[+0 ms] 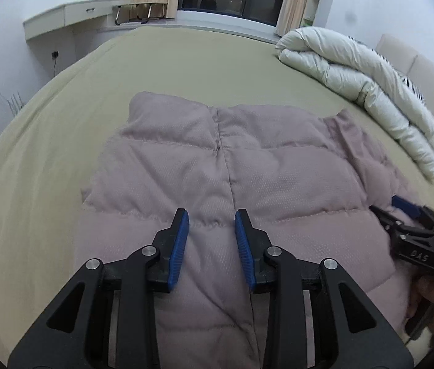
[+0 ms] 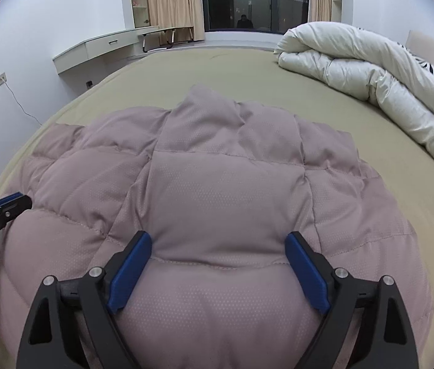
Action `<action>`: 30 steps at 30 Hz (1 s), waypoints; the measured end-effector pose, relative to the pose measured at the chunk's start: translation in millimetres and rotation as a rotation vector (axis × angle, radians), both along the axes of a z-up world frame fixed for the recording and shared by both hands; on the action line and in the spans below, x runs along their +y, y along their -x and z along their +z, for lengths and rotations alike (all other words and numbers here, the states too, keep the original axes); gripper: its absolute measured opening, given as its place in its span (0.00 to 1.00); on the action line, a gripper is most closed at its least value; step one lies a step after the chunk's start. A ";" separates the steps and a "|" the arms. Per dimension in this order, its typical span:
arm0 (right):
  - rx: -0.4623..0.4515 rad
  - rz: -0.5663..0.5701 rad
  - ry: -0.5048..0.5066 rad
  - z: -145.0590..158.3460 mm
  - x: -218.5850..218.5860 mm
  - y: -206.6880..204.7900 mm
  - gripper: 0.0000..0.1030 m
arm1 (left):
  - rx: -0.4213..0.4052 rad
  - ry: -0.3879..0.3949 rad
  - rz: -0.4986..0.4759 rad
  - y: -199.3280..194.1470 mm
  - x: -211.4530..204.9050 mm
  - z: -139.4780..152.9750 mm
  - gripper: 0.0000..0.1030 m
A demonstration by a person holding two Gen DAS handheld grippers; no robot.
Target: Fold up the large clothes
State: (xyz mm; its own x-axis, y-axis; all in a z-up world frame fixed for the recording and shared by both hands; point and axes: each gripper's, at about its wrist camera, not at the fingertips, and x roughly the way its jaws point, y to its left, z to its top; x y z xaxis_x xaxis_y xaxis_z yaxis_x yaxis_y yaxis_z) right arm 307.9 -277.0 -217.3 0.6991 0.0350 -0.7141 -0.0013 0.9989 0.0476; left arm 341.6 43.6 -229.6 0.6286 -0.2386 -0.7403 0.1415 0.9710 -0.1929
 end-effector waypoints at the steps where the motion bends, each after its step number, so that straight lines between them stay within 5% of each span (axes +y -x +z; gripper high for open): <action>1: 0.013 0.001 -0.027 7.6 -4.7 5.0 0.88 | -0.004 0.034 0.025 8.6 12.5 9.2 0.30; 2: 0.009 -0.002 -0.060 16.0 -10.8 13.9 0.89 | -0.014 0.053 0.050 16.4 23.2 16.5 0.46; 3: -0.008 -0.009 -0.092 22.5 -17.1 22.5 0.89 | -0.029 0.070 0.092 24.6 38.9 21.8 0.79; 5: -0.051 -0.036 -0.169 35.3 -34.4 43.5 1.00 | -0.036 0.118 0.165 35.1 66.8 24.8 0.99; 12: -0.059 -0.109 -0.351 44.0 -116.5 77.0 1.00 | 0.199 0.299 0.175 12.1 114.2 -23.0 0.99; 18: 0.102 -0.168 -0.640 2.8 -194.1 69.3 1.00 | 0.350 0.490 0.063 -25.3 115.4 -69.9 0.98; 20: 0.138 -0.142 -0.759 -14.1 -211.8 64.3 1.00 | 0.373 0.526 0.056 -33.0 119.4 -79.3 0.98; 30: 0.209 -0.052 -0.845 -52.1 -218.1 18.7 1.00 | 0.407 0.592 0.014 -65.5 122.6 -107.4 0.98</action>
State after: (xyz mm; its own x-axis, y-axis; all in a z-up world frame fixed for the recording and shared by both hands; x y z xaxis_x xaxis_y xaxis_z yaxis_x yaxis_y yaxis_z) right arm 289.2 -495.1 -269.4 0.5722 0.5825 -0.5773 0.1346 0.6276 0.7668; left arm 407.0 166.1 -337.0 0.3361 -0.6666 -0.6654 -0.0657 0.6882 -0.7226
